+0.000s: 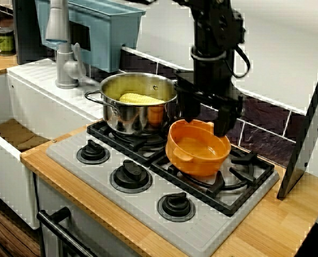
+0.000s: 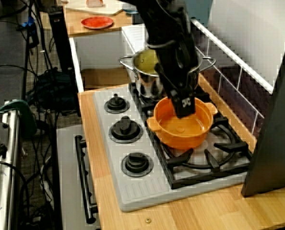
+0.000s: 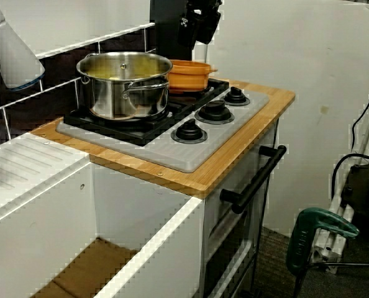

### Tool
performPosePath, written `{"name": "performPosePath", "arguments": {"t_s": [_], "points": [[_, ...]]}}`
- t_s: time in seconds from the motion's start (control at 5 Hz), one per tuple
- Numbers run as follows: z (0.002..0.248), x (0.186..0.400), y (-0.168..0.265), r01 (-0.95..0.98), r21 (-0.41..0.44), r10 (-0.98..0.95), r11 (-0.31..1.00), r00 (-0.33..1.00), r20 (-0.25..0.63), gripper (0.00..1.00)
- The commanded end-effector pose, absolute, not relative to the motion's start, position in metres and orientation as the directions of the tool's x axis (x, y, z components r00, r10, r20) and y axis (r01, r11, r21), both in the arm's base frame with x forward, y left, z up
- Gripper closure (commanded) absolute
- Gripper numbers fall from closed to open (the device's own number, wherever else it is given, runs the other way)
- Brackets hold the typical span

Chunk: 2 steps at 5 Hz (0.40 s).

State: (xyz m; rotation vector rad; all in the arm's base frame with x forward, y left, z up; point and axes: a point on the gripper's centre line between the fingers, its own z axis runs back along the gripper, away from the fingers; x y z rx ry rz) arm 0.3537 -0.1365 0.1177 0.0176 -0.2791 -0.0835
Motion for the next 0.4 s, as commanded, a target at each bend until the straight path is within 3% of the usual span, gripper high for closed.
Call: {"name": "performPosePath", "arguments": {"t_s": [0.0, 0.2], "points": [[0.131, 0.359, -0.145, 0.107, 0.023, -0.109, 0.994, 0.943, 0.314, 0.00], [0.120, 0.359, -0.149, 0.096, 0.024, -0.098, 0.995, 0.948, 0.303, 0.00]]}}
